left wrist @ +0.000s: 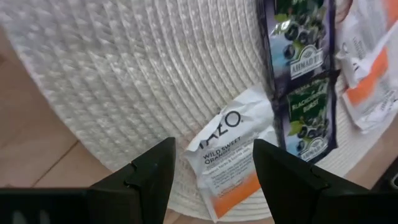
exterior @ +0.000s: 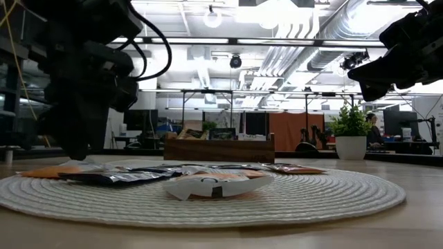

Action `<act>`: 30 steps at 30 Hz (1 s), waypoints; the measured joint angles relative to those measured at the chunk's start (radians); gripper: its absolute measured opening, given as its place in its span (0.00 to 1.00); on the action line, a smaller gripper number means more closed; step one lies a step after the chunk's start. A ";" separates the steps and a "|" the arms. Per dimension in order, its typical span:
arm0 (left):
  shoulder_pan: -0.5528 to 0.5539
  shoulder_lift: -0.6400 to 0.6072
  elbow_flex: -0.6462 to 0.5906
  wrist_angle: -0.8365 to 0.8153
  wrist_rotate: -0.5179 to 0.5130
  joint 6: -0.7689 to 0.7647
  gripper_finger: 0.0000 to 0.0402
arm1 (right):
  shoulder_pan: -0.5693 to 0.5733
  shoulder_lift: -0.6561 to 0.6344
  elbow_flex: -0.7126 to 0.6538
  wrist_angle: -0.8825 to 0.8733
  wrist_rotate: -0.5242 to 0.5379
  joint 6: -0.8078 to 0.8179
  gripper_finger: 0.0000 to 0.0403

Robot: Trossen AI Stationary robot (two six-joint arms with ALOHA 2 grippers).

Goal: Pick & Place Tea
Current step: Put the white tea bag into the right section of the wooden organizer

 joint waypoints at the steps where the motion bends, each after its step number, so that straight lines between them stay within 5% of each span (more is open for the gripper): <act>1: 0.000 0.007 0.007 -0.003 0.000 0.000 0.53 | 0.000 0.000 0.000 0.000 0.000 0.000 0.03; 30: -0.025 0.054 0.033 -0.008 0.042 0.026 0.53 | 0.000 0.000 0.000 0.000 0.000 0.000 0.03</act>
